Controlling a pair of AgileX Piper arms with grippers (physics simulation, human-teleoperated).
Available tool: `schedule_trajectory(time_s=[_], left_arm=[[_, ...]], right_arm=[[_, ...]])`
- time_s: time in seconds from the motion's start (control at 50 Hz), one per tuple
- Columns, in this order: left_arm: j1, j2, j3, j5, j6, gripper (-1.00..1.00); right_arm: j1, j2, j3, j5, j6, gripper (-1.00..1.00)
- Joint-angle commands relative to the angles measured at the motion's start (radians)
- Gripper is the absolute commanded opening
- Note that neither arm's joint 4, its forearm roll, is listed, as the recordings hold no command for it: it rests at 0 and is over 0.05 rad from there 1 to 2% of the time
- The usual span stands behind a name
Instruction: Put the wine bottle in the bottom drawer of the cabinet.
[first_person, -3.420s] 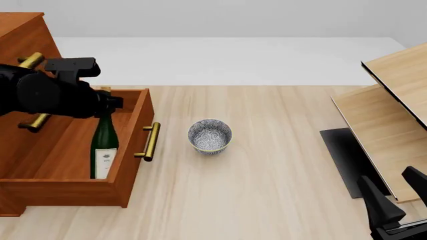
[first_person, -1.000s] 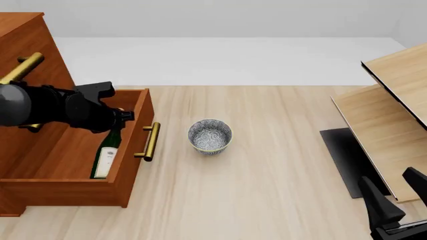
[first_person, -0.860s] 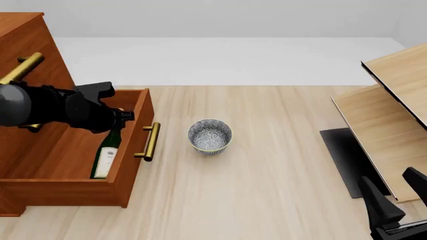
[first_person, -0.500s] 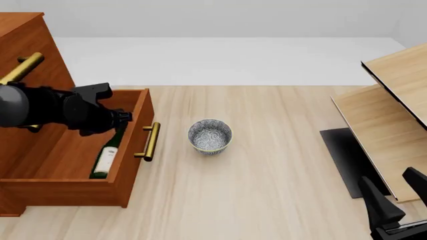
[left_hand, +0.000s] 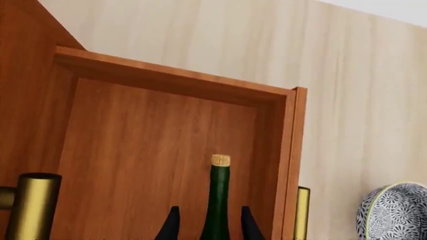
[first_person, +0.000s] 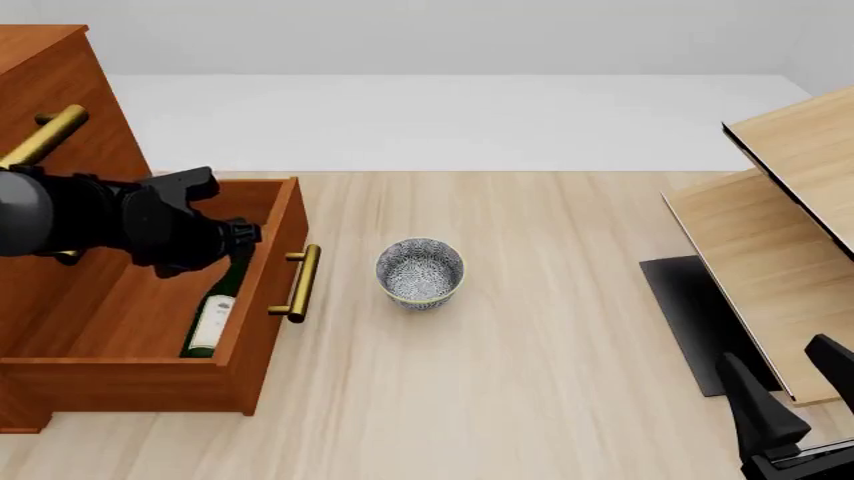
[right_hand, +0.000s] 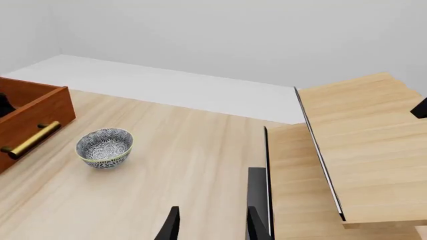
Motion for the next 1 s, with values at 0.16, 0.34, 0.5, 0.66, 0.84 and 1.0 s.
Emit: schedule_trajectory(time_s=[0.16, 0.34, 0.5, 0.66, 0.84, 1.0], left_arm=[[-0.006, -0.025, -0.043, 0.057, 0.12, 1.0], [0.002, -0.053, -0.073, 0.096, 0.14, 1.0], [0.005, -0.072, -0.092, 0.123, 0.151, 1.0], [0.021, -0.089, -0.114, 0.148, 0.178, 1.0], [0.016, -0.137, -0.128, 0.183, 0.206, 1.0], [0.022, -0.224, -0.138, 0.232, 0.26, 1.0]], right_arm=[[0.0, 0.003, 0.0, -0.002, 0.0, 1.0], [0.0, 0.003, 0.0, -0.002, -0.001, 1.0], [0.001, 0.003, 0.0, -0.004, -0.001, 1.0], [0.0, 0.002, 0.0, -0.003, 0.0, 1.0], [0.003, 0.003, 0.0, -0.005, -0.002, 1.0], [0.005, 0.002, 0.0, -0.005, -0.004, 1.0]])
